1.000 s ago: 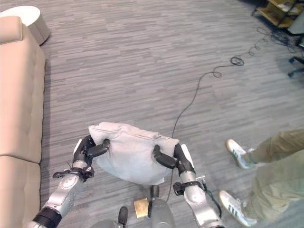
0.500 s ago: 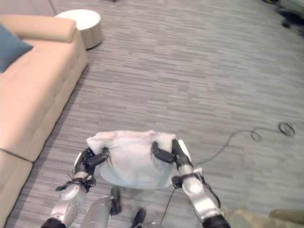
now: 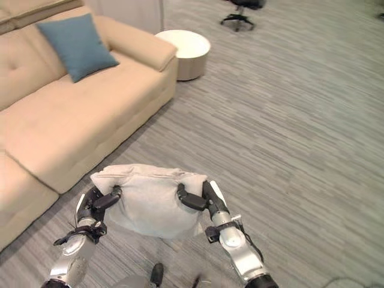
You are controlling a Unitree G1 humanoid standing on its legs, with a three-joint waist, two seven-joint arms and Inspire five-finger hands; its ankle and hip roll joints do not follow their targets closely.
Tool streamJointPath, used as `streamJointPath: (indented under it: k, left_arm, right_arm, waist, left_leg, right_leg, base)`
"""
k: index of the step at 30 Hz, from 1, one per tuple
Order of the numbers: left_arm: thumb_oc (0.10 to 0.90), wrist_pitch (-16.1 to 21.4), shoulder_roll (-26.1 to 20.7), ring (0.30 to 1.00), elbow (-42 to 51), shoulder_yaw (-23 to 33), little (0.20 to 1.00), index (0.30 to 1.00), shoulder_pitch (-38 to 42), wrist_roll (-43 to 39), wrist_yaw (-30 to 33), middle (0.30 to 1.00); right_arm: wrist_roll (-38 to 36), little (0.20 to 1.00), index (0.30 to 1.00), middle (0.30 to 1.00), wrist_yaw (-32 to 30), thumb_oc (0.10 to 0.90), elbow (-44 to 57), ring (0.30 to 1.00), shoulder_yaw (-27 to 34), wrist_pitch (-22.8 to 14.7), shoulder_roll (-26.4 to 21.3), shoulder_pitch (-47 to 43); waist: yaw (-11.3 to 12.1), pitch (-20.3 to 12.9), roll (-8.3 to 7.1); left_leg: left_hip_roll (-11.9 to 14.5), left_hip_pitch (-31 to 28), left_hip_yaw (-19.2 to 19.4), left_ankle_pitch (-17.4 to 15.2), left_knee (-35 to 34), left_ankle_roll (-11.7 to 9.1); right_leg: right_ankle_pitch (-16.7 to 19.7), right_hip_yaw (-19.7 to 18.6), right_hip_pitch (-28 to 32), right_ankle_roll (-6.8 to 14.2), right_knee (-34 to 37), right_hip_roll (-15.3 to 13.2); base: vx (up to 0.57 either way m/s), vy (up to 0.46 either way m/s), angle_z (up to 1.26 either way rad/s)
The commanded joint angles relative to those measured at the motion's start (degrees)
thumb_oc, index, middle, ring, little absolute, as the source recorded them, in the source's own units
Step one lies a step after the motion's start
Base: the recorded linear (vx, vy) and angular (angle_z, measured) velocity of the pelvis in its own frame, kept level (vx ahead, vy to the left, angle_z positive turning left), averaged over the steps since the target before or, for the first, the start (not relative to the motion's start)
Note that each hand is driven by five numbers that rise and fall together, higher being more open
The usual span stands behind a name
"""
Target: Pick up all the scattered cushions and arrange them neatly on the sofa.
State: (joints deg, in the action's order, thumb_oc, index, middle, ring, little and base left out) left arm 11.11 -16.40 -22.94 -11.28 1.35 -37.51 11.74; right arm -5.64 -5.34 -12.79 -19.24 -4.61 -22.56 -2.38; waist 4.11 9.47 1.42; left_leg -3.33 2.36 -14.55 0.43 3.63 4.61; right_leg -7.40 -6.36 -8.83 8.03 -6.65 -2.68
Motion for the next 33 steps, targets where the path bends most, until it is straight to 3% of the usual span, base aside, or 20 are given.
streamJointPath:
  k: [1,6,7,12,13,14,15,17,19,22,28,33]
  left_arm:
    - [0.4,8.3,0.97,0.3,11.45,-5.48,0.3,0.3,7.35,2.89,-4.81,0.3]
    - [0.4,8.26,0.96,0.3,11.32,-4.24,0.3,0.3,6.83,2.16,-4.49,0.3]
    - [0.4,8.47,1.43,0.3,11.53,-2.46,0.3,0.3,5.02,0.58,-3.8,0.3]
    - [0.4,8.38,1.77,0.3,11.66,-1.24,0.3,0.3,2.81,-1.01,-3.99,0.3]
    - [0.4,8.37,1.98,0.3,11.46,-1.16,0.3,0.3,2.65,-0.96,-3.72,0.3]
    - [0.4,8.38,2.33,0.3,10.89,-1.2,0.3,0.3,2.96,-0.66,-3.62,0.3]
    - [0.4,8.38,2.32,0.3,10.89,-1.18,0.3,0.3,2.99,-0.66,-3.62,0.3]
    - [0.4,8.27,2.25,0.3,10.65,-1.71,0.3,0.3,3.36,-0.92,-3.87,0.3]
    - [0.4,7.52,2.28,0.3,9.39,-2.99,0.3,0.3,3.25,-1.06,-4.31,0.3]
    - [0.4,6.39,2.55,0.3,9.22,-3.14,0.3,0.3,1.91,-0.63,-4.28,0.3]
    - [0.4,4.98,2.05,0.3,9.03,-3.93,0.3,0.3,-0.12,0.62,-5.49,0.3]
    - [0.4,4.5,2.09,0.3,8.8,-4.38,0.3,0.3,-0.71,0.96,-5.52,0.3]
  right_arm:
    - [-2.59,0.3,0.3,0.3,1.96,0.4,8.33,0.3,-1.12,-7.31,3.31,-7.03]
    - [-2.88,0.3,0.3,0.3,2.27,0.4,8.4,0.3,-2.05,-7.56,3.59,-7.78]
    - [-3.78,0.3,0.3,0.3,2.79,0.4,8.6,0.3,-3.3,-7.83,3.29,-8.83]
    - [-4.9,0.3,0.3,0.3,3.7,0.4,8.29,0.3,-5.45,-8.13,2.75,-10.97]
    - [-5.29,0.3,0.3,0.3,3.7,0.4,7.89,0.3,-5.96,-8.15,2.55,-11.69]
    - [-5.49,0.3,0.3,0.3,3.33,0.4,7.09,0.3,-6.66,-7.85,2.31,-12.89]
    - [-5.49,0.3,0.3,0.3,3.33,0.4,7.07,0.3,-6.66,-7.86,2.32,-12.94]
    - [-5.89,0.3,0.3,0.3,2.66,0.4,6.51,0.3,-7.29,-7.45,2.88,-13.72]
    - [-6.18,0.3,0.3,0.3,2.37,0.4,6.15,0.3,-7.18,-6.68,3.18,-13.36]
    - [-6.33,0.3,0.3,0.3,3.51,0.4,5.75,0.3,-7.24,-6.06,3.4,-12.0]
    - [-7.17,0.3,0.3,0.3,4.5,0.4,4.06,0.3,-7.29,-5.58,4.75,-8.59]
    - [-7.15,0.3,0.3,0.3,4.13,0.4,3.19,0.3,-6.54,-5.79,5.62,-6.78]
  waist:
    - [0.0,-2.97,-3.83]
    - [0.31,-3.08,-3.8]
    - [1.72,-3.22,-3.44]
    - [2.67,-2.57,-3.02]
    - [2.75,-1.63,-3.09]
    - [1.61,-0.89,-3.73]
    - [1.62,-0.98,-3.76]
    - [0.58,-1.28,-4.16]
    - [-0.74,-2.68,-3.8]
    - [-1.12,-4.36,-2.66]
    - [-1.23,-5.95,-2.43]
    - [-1.4,-6.05,-2.21]
  left_leg:
    - [-0.48,-0.9,1.21,-3.48,-2.57,-5.84]
    - [-0.49,-0.18,-3.83,-3.43,-1.72,-7.19]
    - [0.93,1.23,-7.44,-2.35,-1.56,-9.42]
    - [2.78,3.95,-11.15,1.08,-2.63,-12.16]
    - [2.7,5.66,-8.91,1.19,-1.27,-11.95]
    - [4.45,7.46,2.8,0.18,0.55,-10.48]
    - [4.42,7.65,2.83,0.31,0.55,-10.46]
    - [7.55,6.83,15.26,-2.02,3.74,-9.32]
    - [9.09,3.7,21.08,-2.92,3.76,-10.04]
    - [7.96,1.42,18.98,-2.13,-1.84,-10.03]
    - [7.23,-1.76,18.91,0.07,-7.86,-9.72]
    - [6.88,-1.86,19.16,0.09,-8.63,-9.49]
  right_leg:
    - [8.94,0.04,0.35,2.8,2.88,-3.54]
    - [7.97,2.07,3.03,1.49,3.99,-3.13]
    - [6.79,4.03,4.14,-0.31,4.85,-1.36]
    - [5.54,8.76,5.95,-2.33,6.6,0.53]
    - [5.18,10.23,6.64,-2.46,6.83,0.14]
    - [5.54,13.32,7.05,-2.14,7.07,-1.43]
    - [5.65,13.29,6.87,-2.12,7.11,-1.46]
    - [5.83,17.75,7.45,-1.81,7.66,-3.06]
    - [5.83,20.98,8.16,-1.89,8.32,-3.79]
    - [6.03,21.57,9.11,-1.27,8.52,-3.67]
    - [6.25,21.94,9.9,-0.79,9.15,-3.92]
    - [6.83,21.65,9.16,-0.28,8.99,-4.41]
  base:
    - [0.14,-0.232,2.02]
    - [0.06,-0.251,1.33]
    - [0.0,-0.288,0.69]
    - [-0.03,-0.222,0.69]
    - [-0.14,-0.114,0.87]
    - [-0.13,-0.054,0.93]
    - [-0.12,-0.024,1.48]
    - [-0.08,-0.021,1.31]
    - [-0.06,0.045,0.7]
    - [0.07,0.118,0.88]
    - [0.04,0.099,0.26]
    - [-0.03,0.092,0.1]
